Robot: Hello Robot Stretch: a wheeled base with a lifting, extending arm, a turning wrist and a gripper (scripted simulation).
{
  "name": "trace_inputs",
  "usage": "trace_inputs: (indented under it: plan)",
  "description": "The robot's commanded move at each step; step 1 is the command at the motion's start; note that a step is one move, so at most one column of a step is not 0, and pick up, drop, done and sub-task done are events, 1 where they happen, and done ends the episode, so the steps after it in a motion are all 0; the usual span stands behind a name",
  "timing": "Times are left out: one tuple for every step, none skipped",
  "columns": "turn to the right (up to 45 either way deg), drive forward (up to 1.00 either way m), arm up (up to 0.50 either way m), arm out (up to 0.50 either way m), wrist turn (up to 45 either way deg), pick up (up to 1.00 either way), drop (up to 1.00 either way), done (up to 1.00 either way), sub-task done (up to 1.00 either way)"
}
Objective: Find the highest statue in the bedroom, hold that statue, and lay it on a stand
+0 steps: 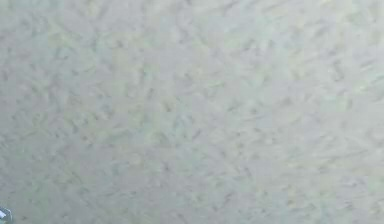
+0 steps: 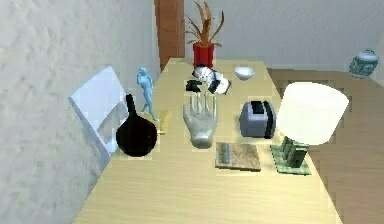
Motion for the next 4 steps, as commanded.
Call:
trace_inputs:
  plan:
    - [-9.0, 0.0, 0.0, 0.0, 0.0, 0.0, 0.0, 0.0, 0.0]
    - [21.0, 0.0, 0.0, 0.0, 0.0, 0.0, 0.0, 0.0, 0.0]
    - [0.0, 0.3, 0.0, 0.0, 0.0, 0.0, 0.0, 0.0, 0.0]
    - [0.0, 0.0, 0.5, 0.0, 0.0, 0.0, 0.0, 0.0, 0.0]
